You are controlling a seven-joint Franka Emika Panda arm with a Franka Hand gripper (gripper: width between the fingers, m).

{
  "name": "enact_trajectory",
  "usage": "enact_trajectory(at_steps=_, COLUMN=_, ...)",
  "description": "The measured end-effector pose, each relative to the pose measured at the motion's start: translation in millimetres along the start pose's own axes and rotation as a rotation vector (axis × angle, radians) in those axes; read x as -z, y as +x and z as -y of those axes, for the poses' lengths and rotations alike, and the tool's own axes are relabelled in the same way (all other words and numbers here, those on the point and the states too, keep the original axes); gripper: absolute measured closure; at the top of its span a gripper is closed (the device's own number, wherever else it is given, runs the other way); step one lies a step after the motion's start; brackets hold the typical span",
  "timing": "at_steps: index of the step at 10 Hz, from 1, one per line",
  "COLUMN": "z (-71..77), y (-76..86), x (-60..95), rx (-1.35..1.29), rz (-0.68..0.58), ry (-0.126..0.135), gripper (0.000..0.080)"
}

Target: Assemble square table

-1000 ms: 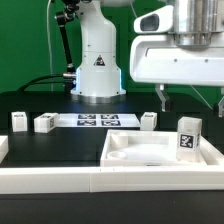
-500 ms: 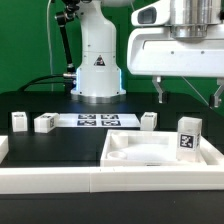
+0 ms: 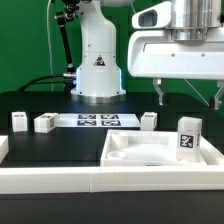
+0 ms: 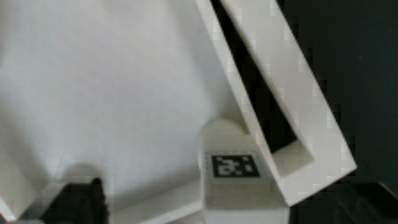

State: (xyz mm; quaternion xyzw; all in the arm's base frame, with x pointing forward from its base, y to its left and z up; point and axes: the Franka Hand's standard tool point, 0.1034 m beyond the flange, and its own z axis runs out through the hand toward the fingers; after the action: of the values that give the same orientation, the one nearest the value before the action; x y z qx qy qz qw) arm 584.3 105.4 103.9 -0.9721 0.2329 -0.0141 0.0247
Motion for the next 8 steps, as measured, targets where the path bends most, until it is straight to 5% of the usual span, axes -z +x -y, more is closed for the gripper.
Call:
enact_trajectory(at_steps=3, z=-24.8, y=-11.7, x=1.4, rx=0.192, rz=0.011, ry=-0.002, gripper=0.0151)
enact_trajectory(at_steps=8, z=-32.0, y=-16.2, x=-1.1, rx=0.176, rz=0.015, ry=-0.001, gripper=0.0151)
